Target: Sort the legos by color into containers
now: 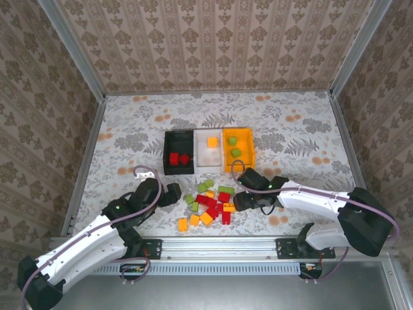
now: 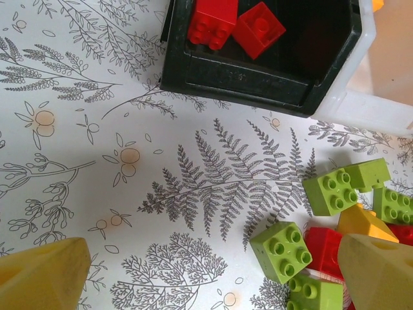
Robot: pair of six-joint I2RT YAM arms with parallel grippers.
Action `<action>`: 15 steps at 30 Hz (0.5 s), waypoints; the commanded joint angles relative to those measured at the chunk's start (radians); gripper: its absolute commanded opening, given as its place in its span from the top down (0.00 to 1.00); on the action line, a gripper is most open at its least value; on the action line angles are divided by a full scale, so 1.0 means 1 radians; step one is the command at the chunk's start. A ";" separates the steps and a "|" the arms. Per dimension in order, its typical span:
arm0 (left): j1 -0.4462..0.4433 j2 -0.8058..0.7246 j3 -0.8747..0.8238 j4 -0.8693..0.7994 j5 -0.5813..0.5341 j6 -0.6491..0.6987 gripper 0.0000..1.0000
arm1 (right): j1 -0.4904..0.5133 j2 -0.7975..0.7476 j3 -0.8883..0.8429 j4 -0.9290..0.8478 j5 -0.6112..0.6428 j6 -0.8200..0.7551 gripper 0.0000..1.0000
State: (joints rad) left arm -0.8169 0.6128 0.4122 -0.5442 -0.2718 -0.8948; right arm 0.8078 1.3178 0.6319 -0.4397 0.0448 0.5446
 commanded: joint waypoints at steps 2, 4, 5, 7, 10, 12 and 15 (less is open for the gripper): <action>0.010 -0.012 -0.013 0.009 0.011 -0.020 0.00 | 0.004 0.048 0.035 0.017 0.054 -0.020 0.31; 0.011 -0.010 -0.014 0.009 0.011 -0.021 0.00 | 0.005 0.067 0.043 0.016 0.071 -0.019 0.33; 0.012 -0.011 -0.015 0.009 0.012 -0.023 0.00 | 0.004 0.067 0.045 0.012 0.084 -0.020 0.35; 0.013 -0.010 -0.016 0.009 0.016 -0.023 0.00 | 0.005 0.106 0.049 0.007 0.109 -0.016 0.39; 0.016 -0.011 -0.018 0.007 0.020 -0.024 0.00 | 0.002 0.124 0.049 -0.002 0.141 -0.006 0.49; 0.015 -0.011 -0.020 0.007 0.020 -0.024 0.00 | 0.000 0.119 0.041 -0.003 0.154 -0.002 0.57; 0.017 -0.011 -0.019 0.009 0.022 -0.023 0.00 | -0.012 0.082 0.031 -0.007 0.160 0.000 0.66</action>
State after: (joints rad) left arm -0.8097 0.6128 0.4038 -0.5369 -0.2577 -0.8982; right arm 0.8047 1.4223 0.6621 -0.4282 0.1616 0.5350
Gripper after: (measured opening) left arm 0.997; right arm 0.356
